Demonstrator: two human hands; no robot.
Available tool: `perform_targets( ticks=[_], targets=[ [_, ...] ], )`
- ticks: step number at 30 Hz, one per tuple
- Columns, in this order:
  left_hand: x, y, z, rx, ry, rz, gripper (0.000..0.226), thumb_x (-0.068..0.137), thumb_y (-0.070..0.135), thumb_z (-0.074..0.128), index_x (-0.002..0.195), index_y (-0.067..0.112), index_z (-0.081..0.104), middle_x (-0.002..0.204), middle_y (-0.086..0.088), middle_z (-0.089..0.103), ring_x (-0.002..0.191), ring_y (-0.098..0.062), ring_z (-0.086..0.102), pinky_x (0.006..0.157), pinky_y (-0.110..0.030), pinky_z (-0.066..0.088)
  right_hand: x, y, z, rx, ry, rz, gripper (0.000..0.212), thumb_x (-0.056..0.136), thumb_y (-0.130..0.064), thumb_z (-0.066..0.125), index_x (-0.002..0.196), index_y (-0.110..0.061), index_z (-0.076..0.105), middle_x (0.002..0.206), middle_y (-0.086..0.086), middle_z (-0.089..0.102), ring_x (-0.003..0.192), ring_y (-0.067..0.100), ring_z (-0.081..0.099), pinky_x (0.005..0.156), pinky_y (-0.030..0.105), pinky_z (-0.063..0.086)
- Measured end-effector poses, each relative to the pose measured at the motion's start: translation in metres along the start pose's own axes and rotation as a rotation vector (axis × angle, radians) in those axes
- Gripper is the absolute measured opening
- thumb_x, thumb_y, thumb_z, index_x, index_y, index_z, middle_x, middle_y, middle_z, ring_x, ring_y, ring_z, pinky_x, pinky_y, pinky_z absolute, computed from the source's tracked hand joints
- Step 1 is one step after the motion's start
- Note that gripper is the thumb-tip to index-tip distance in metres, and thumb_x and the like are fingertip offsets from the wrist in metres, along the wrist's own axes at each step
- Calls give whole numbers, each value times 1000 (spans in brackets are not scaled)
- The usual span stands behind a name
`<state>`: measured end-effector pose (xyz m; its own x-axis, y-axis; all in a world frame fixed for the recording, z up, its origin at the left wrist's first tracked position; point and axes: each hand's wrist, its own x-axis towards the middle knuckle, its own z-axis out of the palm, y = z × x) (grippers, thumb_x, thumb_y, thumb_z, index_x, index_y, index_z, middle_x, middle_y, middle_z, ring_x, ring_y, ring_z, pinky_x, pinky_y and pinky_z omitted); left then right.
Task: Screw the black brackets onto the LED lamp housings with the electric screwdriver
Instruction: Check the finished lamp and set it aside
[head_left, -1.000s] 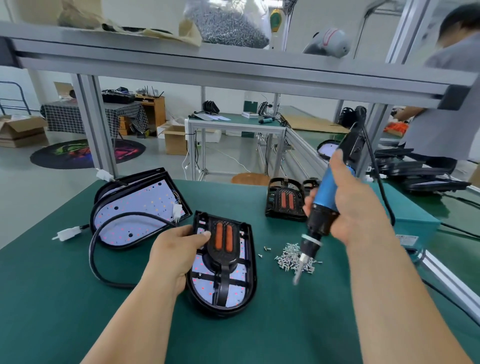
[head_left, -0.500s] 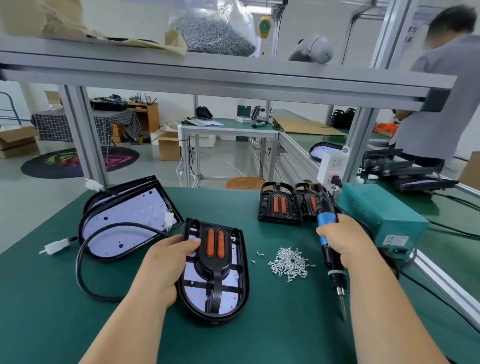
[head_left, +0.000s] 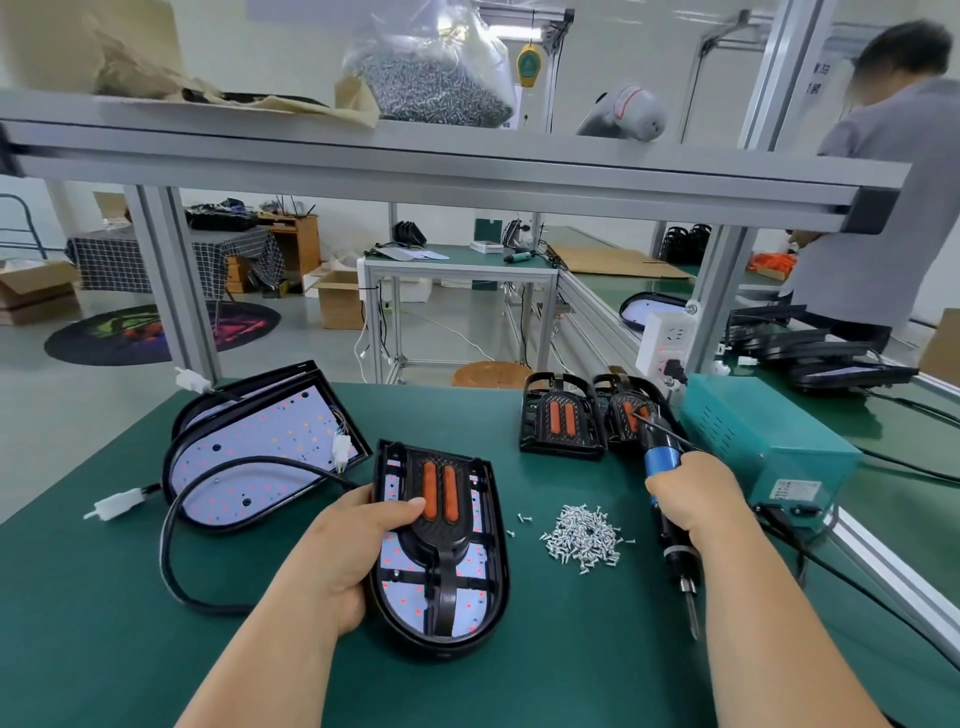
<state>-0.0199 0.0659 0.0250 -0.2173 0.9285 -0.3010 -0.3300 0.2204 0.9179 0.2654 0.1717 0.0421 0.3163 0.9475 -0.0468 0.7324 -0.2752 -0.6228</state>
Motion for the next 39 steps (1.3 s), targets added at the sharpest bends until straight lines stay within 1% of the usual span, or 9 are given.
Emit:
perform_targets(
  ticks=[7, 12, 17, 22, 24, 28, 33, 35, 39],
  targets=[
    [1, 0, 0, -10, -1, 65, 26, 88, -1, 64, 113, 6, 65, 96, -20, 76, 82, -37, 75, 68, -45, 60, -9, -13, -26, -344, -41, -117, 34, 98, -22, 51, 68, -7, 44, 68, 5, 43, 63, 20, 44, 52, 31, 31],
    [1, 1, 1, -16, -15, 132, 27, 88, 0, 64, 115, 4, 64, 98, -19, 76, 85, -36, 75, 75, -46, 59, -24, -32, -36, -264, -23, -218, 53, 96, -32, 56, 54, -6, 39, 53, 3, 36, 50, 20, 36, 49, 29, 30],
    [2, 0, 0, -93, -17, 236, 31, 84, -1, 66, 113, 7, 68, 105, -17, 75, 91, -35, 74, 77, -41, 58, -56, -67, -8, 80, -157, -457, 59, 94, -49, 58, 83, 9, 65, 67, 13, 58, 61, 24, 52, 65, 37, 48],
    [-1, 4, 3, -194, 14, 305, 22, 84, 5, 66, 104, 7, 72, 102, -18, 75, 86, -32, 75, 75, -41, 60, -91, -90, 67, 498, -497, -453, 33, 95, -50, 57, 105, -20, 68, 101, -11, 71, 92, 8, 66, 83, 25, 51],
    [-2, 8, 0, -15, 109, 403, 20, 95, 25, 61, 99, 10, 74, 97, -12, 77, 87, -25, 73, 85, -42, 56, -96, -90, 78, 675, -449, -407, 21, 99, -39, 56, 110, -23, 65, 105, -13, 70, 96, 4, 66, 78, 16, 49],
    [-4, 26, -29, 876, 579, 782, 76, 88, 75, 29, 123, 17, 66, 108, -6, 59, 106, -24, 53, 90, -37, 36, -92, -87, 73, 786, -424, -466, 24, 103, -26, 52, 104, -14, 72, 101, -1, 77, 97, 17, 70, 85, 25, 53],
    [-4, 38, -60, 1175, 621, 576, 71, 93, 72, 16, 147, 34, 43, 154, 4, 43, 150, -19, 18, 118, -49, -6, -91, -88, 63, 855, -568, -515, 29, 103, -24, 53, 89, -20, 78, 92, 3, 78, 81, 12, 70, 76, 26, 58],
    [-3, 36, -62, 1292, 614, 442, 63, 91, 68, 20, 139, 41, 51, 145, 7, 51, 147, -18, 25, 116, -55, -11, -91, -89, 63, 887, -566, -496, 29, 103, -23, 52, 90, -19, 78, 91, 2, 78, 81, 11, 71, 73, 24, 57],
    [-6, 36, -50, 1297, 725, 551, 34, 99, 49, 40, 99, 36, 72, 89, 10, 59, 112, -26, 55, 111, -46, 7, -95, -92, 69, 989, -486, -384, 27, 103, -23, 53, 94, -12, 76, 95, 8, 78, 86, 20, 71, 83, 37, 58]
  ],
)
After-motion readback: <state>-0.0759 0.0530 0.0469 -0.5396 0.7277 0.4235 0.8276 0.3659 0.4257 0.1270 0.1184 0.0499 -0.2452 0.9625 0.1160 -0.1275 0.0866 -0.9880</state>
